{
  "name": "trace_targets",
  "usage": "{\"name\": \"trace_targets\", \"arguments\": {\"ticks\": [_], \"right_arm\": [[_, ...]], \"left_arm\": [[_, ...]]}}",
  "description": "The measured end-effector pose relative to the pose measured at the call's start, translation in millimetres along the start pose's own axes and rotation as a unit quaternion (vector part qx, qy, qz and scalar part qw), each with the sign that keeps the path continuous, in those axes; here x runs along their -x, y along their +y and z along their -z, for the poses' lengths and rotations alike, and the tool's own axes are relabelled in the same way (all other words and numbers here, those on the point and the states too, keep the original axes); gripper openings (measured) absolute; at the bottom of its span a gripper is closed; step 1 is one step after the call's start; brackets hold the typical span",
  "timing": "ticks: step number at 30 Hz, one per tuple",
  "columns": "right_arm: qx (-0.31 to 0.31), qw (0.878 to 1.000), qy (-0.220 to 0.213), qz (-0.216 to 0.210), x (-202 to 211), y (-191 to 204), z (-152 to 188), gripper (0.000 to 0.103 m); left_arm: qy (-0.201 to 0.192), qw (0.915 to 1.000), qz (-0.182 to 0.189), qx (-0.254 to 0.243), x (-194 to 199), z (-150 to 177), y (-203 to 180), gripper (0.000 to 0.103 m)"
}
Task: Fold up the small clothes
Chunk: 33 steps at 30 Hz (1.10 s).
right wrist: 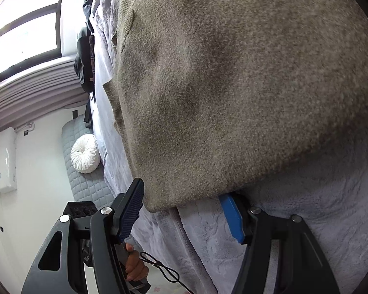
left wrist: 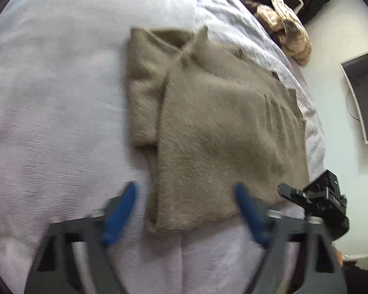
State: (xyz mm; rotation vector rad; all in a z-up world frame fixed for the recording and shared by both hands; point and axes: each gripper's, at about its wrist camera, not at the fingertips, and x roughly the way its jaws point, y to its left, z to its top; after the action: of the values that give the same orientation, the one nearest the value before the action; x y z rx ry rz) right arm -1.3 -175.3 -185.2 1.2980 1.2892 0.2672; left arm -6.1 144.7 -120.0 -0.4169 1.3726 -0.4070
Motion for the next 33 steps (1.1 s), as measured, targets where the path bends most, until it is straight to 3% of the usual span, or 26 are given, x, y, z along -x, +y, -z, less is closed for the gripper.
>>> {"name": "trace_targets", "arguments": {"ticks": [1, 2, 4, 6, 9, 12, 15, 17, 23, 28, 33], "right_arm": [[-0.008, 1.000, 0.001, -0.007, -2, 0, -2, 0.066], [-0.012, 1.000, 0.004, -0.015, -4, 0, -3, 0.050], [-0.004, 1.000, 0.014, -0.021, -9, 6, -7, 0.008], [0.041, 0.999, 0.020, 0.005, -6, 24, -8, 0.008], [0.087, 0.995, 0.031, 0.026, 1, 38, -6, 0.008], [0.074, 0.995, 0.043, 0.054, -5, 23, -6, 0.008], [0.057, 0.993, 0.051, 0.085, -19, 2, -6, 0.008], [0.048, 0.995, 0.051, 0.077, -18, -1, -7, 0.008], [0.110, 0.983, 0.086, 0.117, 12, 22, 0, 0.009], [0.185, 0.973, 0.034, 0.136, 64, 57, -16, 0.011], [0.181, 0.966, -0.037, 0.179, 89, 66, -66, 0.012]], "left_arm": [[0.013, 0.9999, -0.001, -0.002, -5, 0, 0, 0.040], [0.022, 0.9997, -0.011, -0.010, -9, -2, 0, 0.023], [0.026, 0.9993, -0.011, -0.024, -7, -3, -2, 0.020], [0.020, 0.9991, 0.000, -0.036, 4, -3, -2, 0.020], [0.025, 0.9979, -0.019, -0.057, 10, 3, -1, 0.020], [0.050, 0.9946, -0.057, -0.070, -6, 13, 6, 0.020], [0.056, 0.9944, -0.063, -0.064, -15, 17, 13, 0.020], [0.054, 0.9951, -0.060, -0.056, -10, 18, 15, 0.020], [0.031, 0.9956, -0.071, -0.053, 24, 17, 10, 0.020], [-0.028, 0.9969, -0.051, -0.052, 48, -20, -4, 0.020], [-0.062, 0.9937, -0.070, -0.061, 24, -72, -28, 0.020]]}}
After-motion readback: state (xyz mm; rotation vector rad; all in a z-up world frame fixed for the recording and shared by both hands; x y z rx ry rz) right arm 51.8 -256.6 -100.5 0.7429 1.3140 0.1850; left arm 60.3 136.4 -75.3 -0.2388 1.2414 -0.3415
